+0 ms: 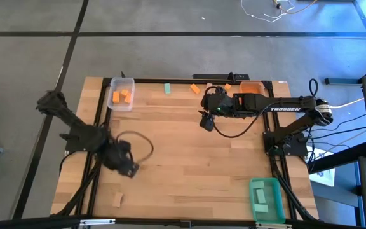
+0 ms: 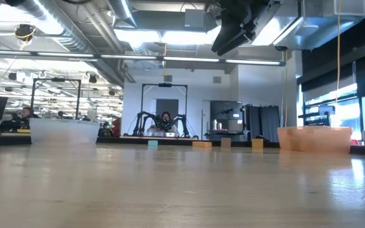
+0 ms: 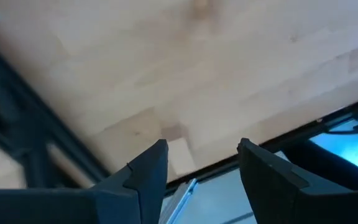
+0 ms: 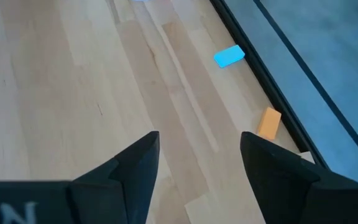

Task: Sort & place blocks by color
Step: Put the brown block into the orange bin

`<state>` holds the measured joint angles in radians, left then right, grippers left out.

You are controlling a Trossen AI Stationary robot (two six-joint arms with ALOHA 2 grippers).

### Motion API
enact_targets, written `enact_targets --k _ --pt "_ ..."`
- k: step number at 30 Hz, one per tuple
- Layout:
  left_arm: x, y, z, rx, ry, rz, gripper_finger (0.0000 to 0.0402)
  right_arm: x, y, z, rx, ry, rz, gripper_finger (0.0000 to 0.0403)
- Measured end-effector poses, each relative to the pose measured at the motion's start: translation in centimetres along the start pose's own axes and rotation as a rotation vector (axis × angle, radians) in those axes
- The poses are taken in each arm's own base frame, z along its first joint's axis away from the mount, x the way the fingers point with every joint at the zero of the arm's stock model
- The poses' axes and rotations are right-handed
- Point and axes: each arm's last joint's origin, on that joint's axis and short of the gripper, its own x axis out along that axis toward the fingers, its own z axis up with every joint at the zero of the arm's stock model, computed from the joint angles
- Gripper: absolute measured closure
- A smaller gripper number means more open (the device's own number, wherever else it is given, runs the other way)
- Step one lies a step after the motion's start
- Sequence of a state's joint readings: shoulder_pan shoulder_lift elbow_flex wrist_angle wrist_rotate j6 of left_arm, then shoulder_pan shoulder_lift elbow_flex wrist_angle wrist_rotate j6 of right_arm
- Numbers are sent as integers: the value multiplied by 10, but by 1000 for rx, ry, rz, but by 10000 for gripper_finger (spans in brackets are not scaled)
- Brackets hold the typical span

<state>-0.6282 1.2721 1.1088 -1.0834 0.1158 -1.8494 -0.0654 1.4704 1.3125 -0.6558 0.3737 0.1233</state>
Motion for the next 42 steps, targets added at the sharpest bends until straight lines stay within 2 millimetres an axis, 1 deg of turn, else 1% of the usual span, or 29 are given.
enact_targets --k 4,8,12,16,18,21,24,31,37,42 --pt "28 -7 -30 -27 -82 -8 219 0 0 0 -1 0 0 176" --pt "55 -3 -56 -74 -125 48 219 0 0 0 -1 0 0 176" --pt "77 3 -74 -138 -134 119 219 0 0 0 -9 -1 0 176" --pt "91 6 -87 -158 -61 172 219 0 0 0 -13 -2 0 176" --pt "97 4 -93 -148 -39 164 219 0 0 0 -12 -3 0 176" --pt "107 2 -98 -142 -36 139 219 0 0 1 -10 -8 1 176" --pt "114 4 -101 -131 -47 152 219 0 0 1 -10 -9 1 176" --pt "130 5 -101 -131 -86 191 219 0 0 1 -23 -9 0 176" --pt "141 5 -101 -123 -86 216 219 2 -5 1 -12 -6 -12 176" --pt "156 4 -102 -123 -95 234 219 2 -7 2 -7 -4 -17 176"
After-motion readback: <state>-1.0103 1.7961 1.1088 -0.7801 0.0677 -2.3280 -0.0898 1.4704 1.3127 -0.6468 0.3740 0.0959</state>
